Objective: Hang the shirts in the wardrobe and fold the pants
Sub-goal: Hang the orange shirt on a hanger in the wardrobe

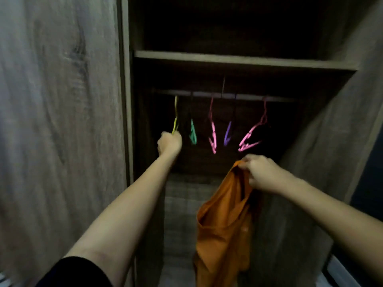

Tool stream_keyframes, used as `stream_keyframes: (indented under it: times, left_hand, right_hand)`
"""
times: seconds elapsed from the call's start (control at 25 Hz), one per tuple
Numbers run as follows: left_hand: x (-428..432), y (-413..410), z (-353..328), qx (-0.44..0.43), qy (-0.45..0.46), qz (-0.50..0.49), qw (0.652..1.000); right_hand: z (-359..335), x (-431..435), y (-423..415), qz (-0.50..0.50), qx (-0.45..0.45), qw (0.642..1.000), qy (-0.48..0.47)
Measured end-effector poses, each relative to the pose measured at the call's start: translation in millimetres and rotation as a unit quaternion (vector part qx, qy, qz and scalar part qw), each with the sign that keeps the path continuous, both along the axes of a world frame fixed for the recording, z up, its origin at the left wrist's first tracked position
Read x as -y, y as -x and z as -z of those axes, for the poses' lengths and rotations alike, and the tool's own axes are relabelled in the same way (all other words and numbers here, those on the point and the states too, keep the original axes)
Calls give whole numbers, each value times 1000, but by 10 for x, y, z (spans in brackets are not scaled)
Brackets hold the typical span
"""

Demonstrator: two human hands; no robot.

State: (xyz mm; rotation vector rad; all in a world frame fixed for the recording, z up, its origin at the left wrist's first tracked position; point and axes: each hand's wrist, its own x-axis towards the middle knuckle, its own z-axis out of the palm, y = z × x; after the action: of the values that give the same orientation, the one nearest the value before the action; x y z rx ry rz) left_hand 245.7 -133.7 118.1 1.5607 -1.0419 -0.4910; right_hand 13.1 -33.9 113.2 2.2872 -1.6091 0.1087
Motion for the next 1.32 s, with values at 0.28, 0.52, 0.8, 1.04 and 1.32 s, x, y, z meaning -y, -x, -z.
stream_keyframes:
  times: [0.28, 0.52, 0.8, 1.04, 1.32]
  left_hand:
    - [-1261, -695, 593, 125, 64, -53, 989]
    - [-2007, -1395, 1003, 100, 99, -3, 990]
    - [-2141, -1649, 1360, 18, 87, 93, 992]
    - [-1976, -1147, 1362, 71, 79, 178, 978]
    - [-1934, -949, 1317, -77, 146, 222, 961]
  right_hand:
    - [405, 262, -179, -29, 175, 978, -114]
    - [577, 372, -434, -27, 211, 963, -164]
    - [573, 470, -479, 1, 198, 966, -165]
    - [475, 153, -995, -158, 163, 956, -185]
    - [177, 47, -672, -232, -23, 969, 79]
